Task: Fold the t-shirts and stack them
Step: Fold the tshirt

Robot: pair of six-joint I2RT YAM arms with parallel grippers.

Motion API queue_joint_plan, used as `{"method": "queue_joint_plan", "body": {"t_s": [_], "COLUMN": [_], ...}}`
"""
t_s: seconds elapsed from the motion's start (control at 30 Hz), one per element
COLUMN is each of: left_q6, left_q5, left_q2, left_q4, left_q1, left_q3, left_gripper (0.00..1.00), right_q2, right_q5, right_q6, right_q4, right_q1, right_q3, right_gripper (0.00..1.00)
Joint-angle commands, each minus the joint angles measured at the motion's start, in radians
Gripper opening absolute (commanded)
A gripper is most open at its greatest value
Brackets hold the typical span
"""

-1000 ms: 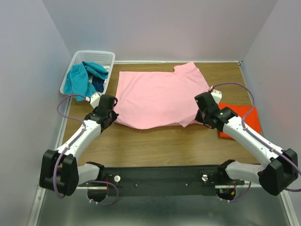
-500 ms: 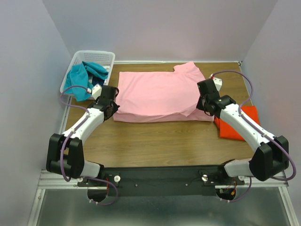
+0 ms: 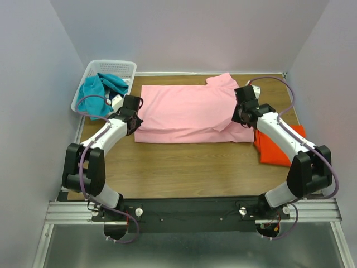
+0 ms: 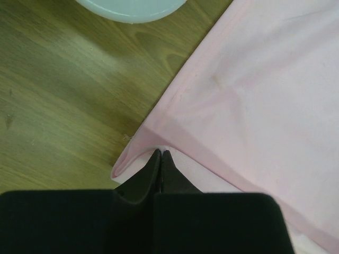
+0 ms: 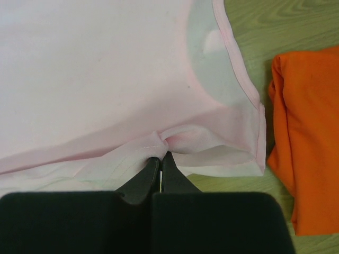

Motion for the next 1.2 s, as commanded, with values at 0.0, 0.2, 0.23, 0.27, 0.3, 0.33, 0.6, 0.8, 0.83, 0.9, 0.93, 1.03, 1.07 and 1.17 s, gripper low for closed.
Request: {"method": "queue_joint_plan", "body": {"t_s": [0.0,0.2,0.23,0.27,0.3,0.33,0.6,0.8,0.83,0.9,0.93,1.03,1.07,1.17], "left_q6": [0.014,0.02,0.016,0.017,0.023,0.026,0.048,0.056,0.059,0.062,0.066,0.079,0.082,0.095], "left_q5": [-0.055,-0.064,-0.064,-0.064,-0.064,-0.061,-0.061,-0.059,-0.058,-0.053,-0.051,-0.045,-0.041,-0.015], "left_q2": [0.038,0.094,0.106,0.112,0.118,0.124,0.215,0.281,0.285,0.295,0.296,0.281,0.273,0.232], "left_q4": [-0.003,-0.001,0.0,0.002,0.008,0.011,0.02,0.034,0.034,0.034,0.037,0.037,0.037,0.036], "left_q1": [0.015,0.025,0.028,0.032,0.033,0.035,0.041,0.052,0.055,0.056,0.058,0.058,0.058,0.055], "left_q3": [0.048,0.085,0.089,0.091,0.096,0.1,0.16,0.2,0.205,0.215,0.22,0.228,0.234,0.241], "left_gripper": [0.0,0.0,0.0,0.0,0.0,0.0,0.0,0.0,0.0,0.27,0.54,0.85,0.87,0.9], "right_q2": [0.05,0.118,0.136,0.147,0.155,0.165,0.296,0.404,0.418,0.444,0.467,0.504,0.509,0.505], "right_q5": [-0.043,-0.058,-0.061,-0.064,-0.066,-0.07,-0.109,-0.12,-0.123,-0.127,-0.127,-0.141,-0.152,-0.182], "right_q6": [-0.033,-0.046,-0.049,-0.05,-0.052,-0.055,-0.07,-0.067,-0.073,-0.076,-0.081,-0.086,-0.084,-0.083], "right_q4": [0.029,0.038,0.038,0.04,0.041,0.044,0.057,0.067,0.069,0.072,0.074,0.08,0.08,0.08], "right_q1": [-0.025,-0.037,-0.042,-0.046,-0.051,-0.052,-0.069,-0.085,-0.086,-0.088,-0.091,-0.094,-0.095,-0.095], "right_q3": [0.057,0.098,0.11,0.115,0.121,0.126,0.205,0.277,0.287,0.319,0.343,0.373,0.386,0.39], "right_gripper": [0.01,0.01,0.01,0.01,0.01,0.01,0.01,0.01,0.01,0.01,0.03,0.17,0.29,0.82]}}
